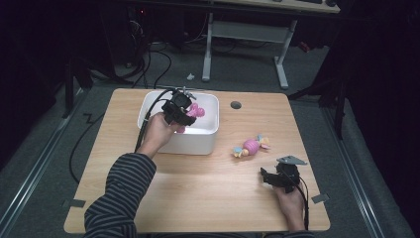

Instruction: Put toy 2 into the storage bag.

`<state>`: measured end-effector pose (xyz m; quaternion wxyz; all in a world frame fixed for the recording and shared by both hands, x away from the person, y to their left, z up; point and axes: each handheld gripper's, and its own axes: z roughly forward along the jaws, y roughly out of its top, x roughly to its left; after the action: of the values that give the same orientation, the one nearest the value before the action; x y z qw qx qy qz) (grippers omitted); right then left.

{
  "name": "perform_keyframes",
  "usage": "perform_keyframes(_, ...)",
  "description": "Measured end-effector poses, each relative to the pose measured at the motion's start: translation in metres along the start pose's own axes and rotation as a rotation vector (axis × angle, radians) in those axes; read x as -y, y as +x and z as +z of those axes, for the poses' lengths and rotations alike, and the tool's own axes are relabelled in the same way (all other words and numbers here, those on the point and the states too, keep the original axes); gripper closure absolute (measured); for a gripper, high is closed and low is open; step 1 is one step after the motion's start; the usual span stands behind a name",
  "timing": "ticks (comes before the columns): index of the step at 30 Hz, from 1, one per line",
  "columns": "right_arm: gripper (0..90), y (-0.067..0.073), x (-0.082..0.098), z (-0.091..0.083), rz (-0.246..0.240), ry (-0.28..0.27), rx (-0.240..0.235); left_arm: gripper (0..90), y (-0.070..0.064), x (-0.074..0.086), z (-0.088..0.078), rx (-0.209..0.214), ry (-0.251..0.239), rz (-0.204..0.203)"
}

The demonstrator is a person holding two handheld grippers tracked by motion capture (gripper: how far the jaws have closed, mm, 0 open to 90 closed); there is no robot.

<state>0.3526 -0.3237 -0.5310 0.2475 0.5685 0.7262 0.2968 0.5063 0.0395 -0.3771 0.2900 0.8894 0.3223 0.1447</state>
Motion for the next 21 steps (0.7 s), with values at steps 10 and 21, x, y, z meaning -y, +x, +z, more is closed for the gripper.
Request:
perform_keyframes(10, 20.3, 0.000, 0.000, 0.000, 0.000, 0.000, 0.000, 58.7, -0.001, 0.002, 0.010, -0.001, 0.031, 0.003)
perform_keyframes(21, 20.3, 0.000, 0.000, 0.000, 0.003, 0.001, 0.000, 58.5, -0.002, 0.002, 0.016, 0.001, 0.049, 0.000)
